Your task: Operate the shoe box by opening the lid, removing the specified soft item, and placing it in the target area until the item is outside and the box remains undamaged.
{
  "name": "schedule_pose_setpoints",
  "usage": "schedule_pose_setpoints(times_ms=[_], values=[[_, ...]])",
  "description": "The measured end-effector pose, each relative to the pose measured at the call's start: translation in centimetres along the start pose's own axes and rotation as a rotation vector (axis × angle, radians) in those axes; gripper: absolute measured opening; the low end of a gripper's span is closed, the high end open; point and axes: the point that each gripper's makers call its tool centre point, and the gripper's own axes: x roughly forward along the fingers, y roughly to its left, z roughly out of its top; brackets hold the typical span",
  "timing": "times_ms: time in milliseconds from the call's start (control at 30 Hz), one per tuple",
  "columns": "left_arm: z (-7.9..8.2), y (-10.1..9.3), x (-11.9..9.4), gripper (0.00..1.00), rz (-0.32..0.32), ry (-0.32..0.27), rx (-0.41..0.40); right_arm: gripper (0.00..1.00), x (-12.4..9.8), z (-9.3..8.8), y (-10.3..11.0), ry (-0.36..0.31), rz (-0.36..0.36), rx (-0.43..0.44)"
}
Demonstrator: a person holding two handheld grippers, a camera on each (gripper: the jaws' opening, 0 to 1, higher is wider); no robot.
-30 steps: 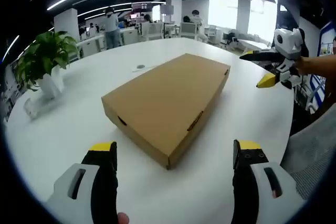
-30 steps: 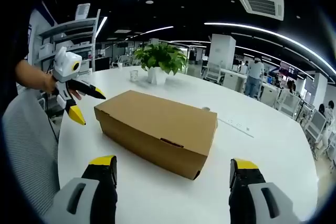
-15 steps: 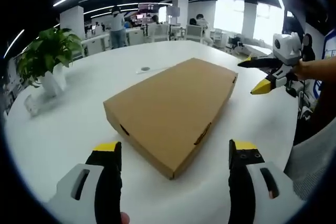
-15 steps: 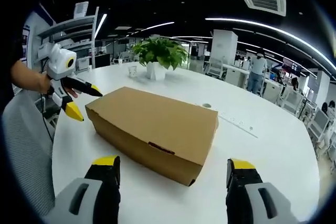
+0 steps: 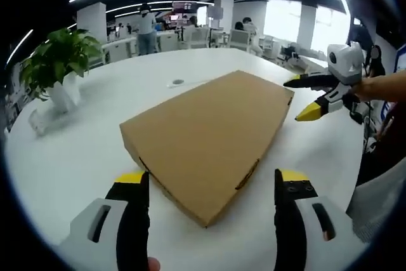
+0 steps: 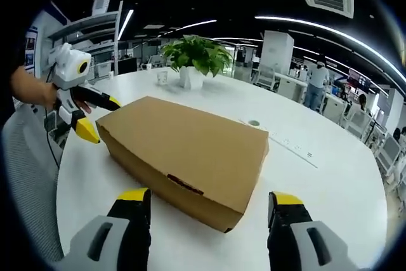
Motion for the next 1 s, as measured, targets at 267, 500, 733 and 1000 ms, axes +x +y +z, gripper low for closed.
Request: schedule_pose_setpoints(times_ms=[267,500,733,1000], values=[[-0.7,0.5,0.7,0.78,0.041,0.017,-0.028,0.72,1.4,0.0,0.5,0.014,0.014,0.008],[-0.6,0.8,0.7,0.74,0.07,0.001,-0.04,0.7,1.9,0.1,0.7,0.007,0.018,0.019],[-0.6,0.9,0.8,0.73,0.074,0.001,-0.034,0.71,1.9,0.1,0.9,0.007,0.009,0.031],[-0.7,1.1,0.8,0.71,0.057,0.005,-0.025,0.7,1.6,0.1,1.3,-0.003,-0.011,0.045]])
